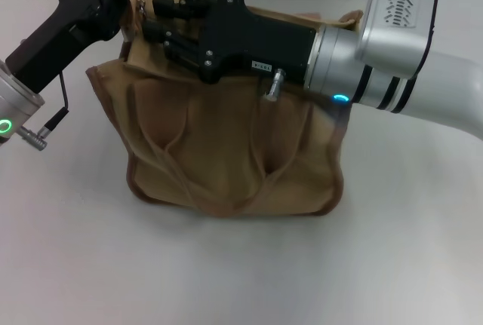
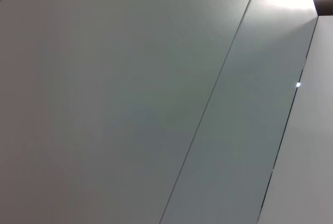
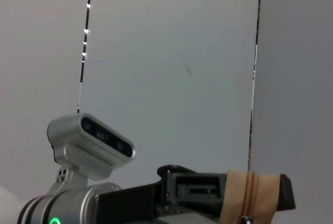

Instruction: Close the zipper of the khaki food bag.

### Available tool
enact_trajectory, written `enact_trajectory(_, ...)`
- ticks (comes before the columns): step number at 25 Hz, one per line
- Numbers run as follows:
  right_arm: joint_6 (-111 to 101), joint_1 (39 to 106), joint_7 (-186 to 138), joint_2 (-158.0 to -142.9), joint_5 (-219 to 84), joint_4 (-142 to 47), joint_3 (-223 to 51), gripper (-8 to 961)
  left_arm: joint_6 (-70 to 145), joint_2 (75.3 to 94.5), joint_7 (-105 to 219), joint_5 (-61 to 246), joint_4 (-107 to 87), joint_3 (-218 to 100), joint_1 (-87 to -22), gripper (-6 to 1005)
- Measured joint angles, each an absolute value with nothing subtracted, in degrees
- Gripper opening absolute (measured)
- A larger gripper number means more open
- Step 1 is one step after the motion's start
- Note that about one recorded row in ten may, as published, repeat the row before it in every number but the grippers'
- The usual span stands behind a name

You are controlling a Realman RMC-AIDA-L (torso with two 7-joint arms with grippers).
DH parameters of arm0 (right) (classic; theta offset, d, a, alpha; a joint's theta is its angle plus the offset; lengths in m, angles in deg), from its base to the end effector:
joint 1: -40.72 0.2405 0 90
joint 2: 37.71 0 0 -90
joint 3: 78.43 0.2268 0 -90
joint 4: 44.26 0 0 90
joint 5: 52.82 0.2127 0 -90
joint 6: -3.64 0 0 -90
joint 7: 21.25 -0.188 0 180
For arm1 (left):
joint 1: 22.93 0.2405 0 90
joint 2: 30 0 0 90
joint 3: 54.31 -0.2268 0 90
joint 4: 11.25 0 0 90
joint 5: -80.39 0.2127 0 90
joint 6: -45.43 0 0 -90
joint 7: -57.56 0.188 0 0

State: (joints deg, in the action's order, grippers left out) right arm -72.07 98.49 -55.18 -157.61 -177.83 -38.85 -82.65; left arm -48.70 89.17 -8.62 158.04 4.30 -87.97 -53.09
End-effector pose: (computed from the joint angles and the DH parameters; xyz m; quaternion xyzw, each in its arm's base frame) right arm 0.0647 0.3639 -0.1168 -0.9071 -0.0048 0.3921 0.1532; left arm -0.1952 0.3488 0.0199 -0.7596 -0.2456 -0.5508 0.2436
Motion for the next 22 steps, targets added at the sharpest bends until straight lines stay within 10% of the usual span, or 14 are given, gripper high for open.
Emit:
enact_trajectory(8, -68.4, 100.0, -53.4, -157.58, -177.8, -37.9, -82.5, 303, -48.3, 89.18, -8.6, 158.3, 3.6, -88.0, -54.0, 20)
enact_trajectory(22, -67.2, 99.2, -50.5, -157.59, -177.7, -36.5, -80.0, 275, -48.3, 89.18, -8.5, 158.0, 3.6, -88.1, -53.9, 20)
